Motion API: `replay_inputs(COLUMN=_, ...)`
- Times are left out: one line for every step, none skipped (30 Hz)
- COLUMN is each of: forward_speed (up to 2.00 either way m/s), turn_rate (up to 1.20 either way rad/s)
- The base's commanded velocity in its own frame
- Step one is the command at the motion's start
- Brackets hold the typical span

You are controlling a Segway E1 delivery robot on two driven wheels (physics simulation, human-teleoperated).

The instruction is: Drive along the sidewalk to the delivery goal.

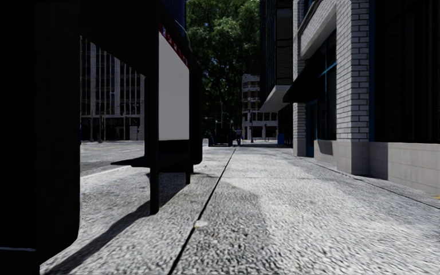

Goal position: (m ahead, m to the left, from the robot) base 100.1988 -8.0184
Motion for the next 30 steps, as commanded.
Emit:
replay_inputs(forward_speed=2.0, turn_rate=-0.3)
replay_inputs(forward_speed=2.0, turn_rate=-0.3)
replay_inputs(forward_speed=2.0, turn_rate=-0.3)
replay_inputs(forward_speed=2.0, turn_rate=-0.3)
replay_inputs(forward_speed=2.0, turn_rate=-0.3)
replay_inputs(forward_speed=2.0, turn_rate=-0.3)
replay_inputs(forward_speed=2.0, turn_rate=-0.3)
replay_inputs(forward_speed=2.0, turn_rate=-0.3)
replay_inputs(forward_speed=2.0, turn_rate=-0.3)
replay_inputs(forward_speed=2.0, turn_rate=-0.3)
replay_inputs(forward_speed=2.0, turn_rate=-0.3)
replay_inputs(forward_speed=2.0, turn_rate=-0.3)
replay_inputs(forward_speed=2.0, turn_rate=-0.3)
replay_inputs(forward_speed=2.0, turn_rate=-0.3)
replay_inputs(forward_speed=2.0, turn_rate=-0.3)
replay_inputs(forward_speed=2.0, turn_rate=-0.3)
replay_inputs(forward_speed=2.0, turn_rate=-0.3)
replay_inputs(forward_speed=2.0, turn_rate=-0.21)
replay_inputs(forward_speed=2.0, turn_rate=-0.14)
replay_inputs(forward_speed=2.0, turn_rate=-0.14)
replay_inputs(forward_speed=2.0, turn_rate=-0.13)
replay_inputs(forward_speed=2.0, turn_rate=-0.13)
replay_inputs(forward_speed=2.0, turn_rate=-0.13)
replay_inputs(forward_speed=2.0, turn_rate=-0.12)
replay_inputs(forward_speed=2.0, turn_rate=-0.12)
replay_inputs(forward_speed=2.0, turn_rate=-0.12)
replay_inputs(forward_speed=2.0, turn_rate=-0.12)
replay_inputs(forward_speed=2.0, turn_rate=-0.1)
replay_inputs(forward_speed=2.0, turn_rate=-0.1)
replay_inputs(forward_speed=2.0, turn_rate=0.0)
